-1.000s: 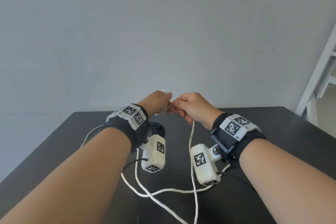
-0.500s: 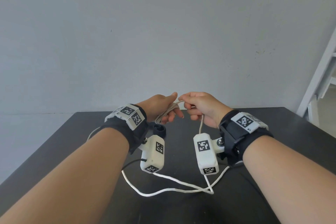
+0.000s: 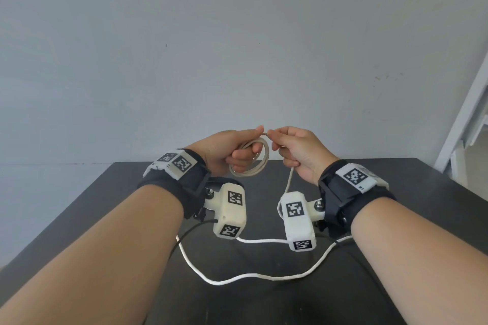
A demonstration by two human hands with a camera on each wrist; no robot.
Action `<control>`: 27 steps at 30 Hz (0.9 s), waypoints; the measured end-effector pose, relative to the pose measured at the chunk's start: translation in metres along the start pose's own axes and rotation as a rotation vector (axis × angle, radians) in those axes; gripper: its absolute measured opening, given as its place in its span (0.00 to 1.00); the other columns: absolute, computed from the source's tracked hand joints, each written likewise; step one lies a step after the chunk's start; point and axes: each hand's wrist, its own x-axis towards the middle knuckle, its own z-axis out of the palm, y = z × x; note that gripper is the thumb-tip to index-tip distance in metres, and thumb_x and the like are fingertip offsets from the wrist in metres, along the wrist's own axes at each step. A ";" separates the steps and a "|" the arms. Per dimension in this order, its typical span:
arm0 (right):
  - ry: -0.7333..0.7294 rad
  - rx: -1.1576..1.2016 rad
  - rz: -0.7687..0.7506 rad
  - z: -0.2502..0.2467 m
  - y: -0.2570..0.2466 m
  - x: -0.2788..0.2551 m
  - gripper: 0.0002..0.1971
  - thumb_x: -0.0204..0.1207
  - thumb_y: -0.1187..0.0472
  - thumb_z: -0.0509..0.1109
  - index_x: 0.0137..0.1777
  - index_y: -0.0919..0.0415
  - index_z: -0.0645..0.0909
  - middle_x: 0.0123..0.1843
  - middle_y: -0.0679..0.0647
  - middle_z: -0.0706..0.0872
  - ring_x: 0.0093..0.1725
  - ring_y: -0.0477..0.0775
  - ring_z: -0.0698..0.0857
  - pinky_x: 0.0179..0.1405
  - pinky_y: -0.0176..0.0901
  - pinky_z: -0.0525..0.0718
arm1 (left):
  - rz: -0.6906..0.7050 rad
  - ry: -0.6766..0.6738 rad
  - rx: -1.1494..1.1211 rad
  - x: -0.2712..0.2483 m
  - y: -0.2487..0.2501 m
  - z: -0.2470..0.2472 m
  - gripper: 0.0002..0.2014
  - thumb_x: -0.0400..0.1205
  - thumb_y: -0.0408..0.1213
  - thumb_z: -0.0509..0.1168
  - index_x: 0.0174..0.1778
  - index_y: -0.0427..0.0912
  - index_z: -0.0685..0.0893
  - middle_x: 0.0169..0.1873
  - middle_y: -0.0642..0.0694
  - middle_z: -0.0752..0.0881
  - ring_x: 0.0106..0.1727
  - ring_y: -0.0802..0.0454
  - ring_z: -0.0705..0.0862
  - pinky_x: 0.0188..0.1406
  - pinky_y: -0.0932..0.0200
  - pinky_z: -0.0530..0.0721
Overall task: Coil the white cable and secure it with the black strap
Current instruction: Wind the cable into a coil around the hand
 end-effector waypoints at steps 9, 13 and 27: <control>-0.040 -0.023 0.026 0.010 0.008 -0.006 0.06 0.79 0.58 0.70 0.47 0.60 0.86 0.32 0.54 0.82 0.21 0.45 0.70 0.21 0.35 0.72 | 0.179 -0.003 -0.349 0.002 0.013 0.005 0.22 0.88 0.45 0.45 0.37 0.37 0.75 0.15 0.52 0.71 0.14 0.60 0.66 0.19 0.66 0.72; -0.093 -0.087 0.051 0.013 0.009 -0.009 0.08 0.79 0.56 0.69 0.46 0.60 0.85 0.31 0.55 0.83 0.22 0.48 0.72 0.23 0.38 0.74 | 0.234 0.079 -0.480 0.004 0.018 0.011 0.20 0.88 0.42 0.46 0.40 0.35 0.78 0.21 0.48 0.78 0.20 0.55 0.72 0.25 0.63 0.76; -0.322 -0.401 0.143 0.014 0.015 -0.018 0.14 0.83 0.56 0.63 0.53 0.63 0.88 0.27 0.52 0.79 0.20 0.45 0.71 0.23 0.35 0.71 | 0.371 0.553 -0.127 0.017 0.017 0.013 0.11 0.85 0.27 0.59 0.63 0.33 0.74 0.56 0.41 0.87 0.58 0.47 0.86 0.61 0.55 0.81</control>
